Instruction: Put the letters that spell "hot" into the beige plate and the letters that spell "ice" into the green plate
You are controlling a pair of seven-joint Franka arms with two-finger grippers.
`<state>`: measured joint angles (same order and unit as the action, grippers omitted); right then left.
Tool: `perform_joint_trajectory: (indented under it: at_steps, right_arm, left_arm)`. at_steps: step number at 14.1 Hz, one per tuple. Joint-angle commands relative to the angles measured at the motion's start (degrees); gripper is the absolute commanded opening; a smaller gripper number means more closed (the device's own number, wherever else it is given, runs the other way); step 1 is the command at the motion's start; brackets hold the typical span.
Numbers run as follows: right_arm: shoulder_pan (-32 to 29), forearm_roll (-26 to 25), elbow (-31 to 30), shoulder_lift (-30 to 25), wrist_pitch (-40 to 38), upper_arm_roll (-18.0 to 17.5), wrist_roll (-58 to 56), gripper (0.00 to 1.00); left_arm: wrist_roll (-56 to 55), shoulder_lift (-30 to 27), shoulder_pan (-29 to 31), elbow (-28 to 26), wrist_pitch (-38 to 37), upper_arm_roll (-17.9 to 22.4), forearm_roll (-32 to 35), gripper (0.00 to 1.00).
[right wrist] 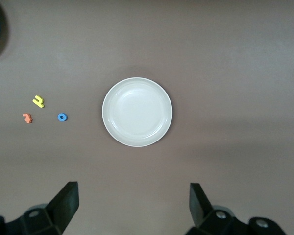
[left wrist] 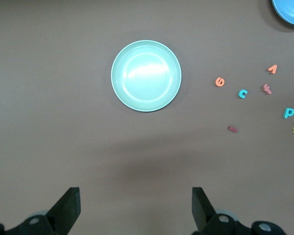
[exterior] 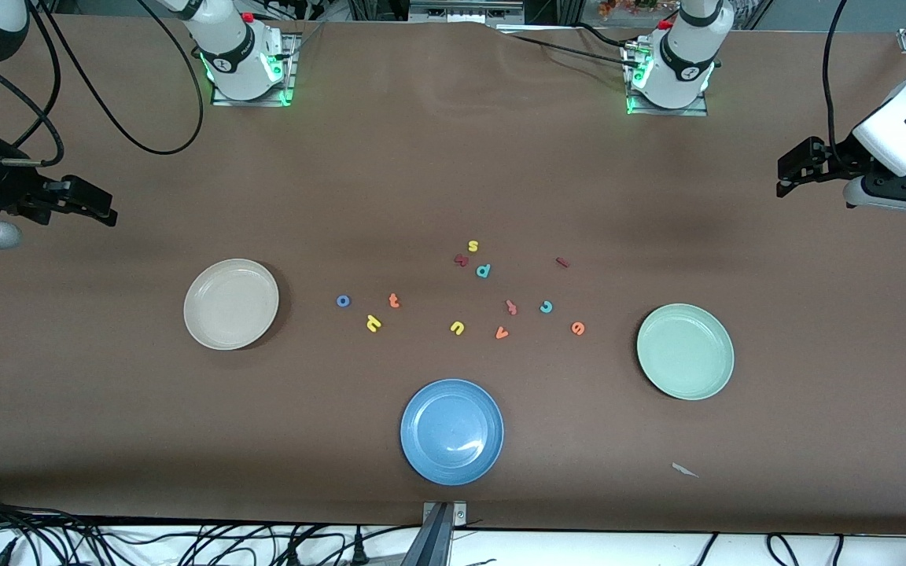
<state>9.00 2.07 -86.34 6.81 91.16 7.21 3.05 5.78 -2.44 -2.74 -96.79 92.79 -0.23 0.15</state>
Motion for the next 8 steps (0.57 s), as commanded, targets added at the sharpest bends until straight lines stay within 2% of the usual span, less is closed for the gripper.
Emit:
perform_joint_trajectory:
  at_steps: [1, 8]
  right_arm:
    - [-0.1, -0.1, -0.3, -0.6, -0.2, -0.3, -0.2, 1.00]
    - [0.0, 0.0, -0.2, 0.6, -0.5, -0.3, -0.4, 1.00]
  left_arm:
    - [0.9, 0.4, 0.2, 0.9, -1.7, -0.4, 0.5, 1.00]
    - [1.1, 5.3, -1.1, 0.9, -1.6, -1.4, -0.8, 1.00]
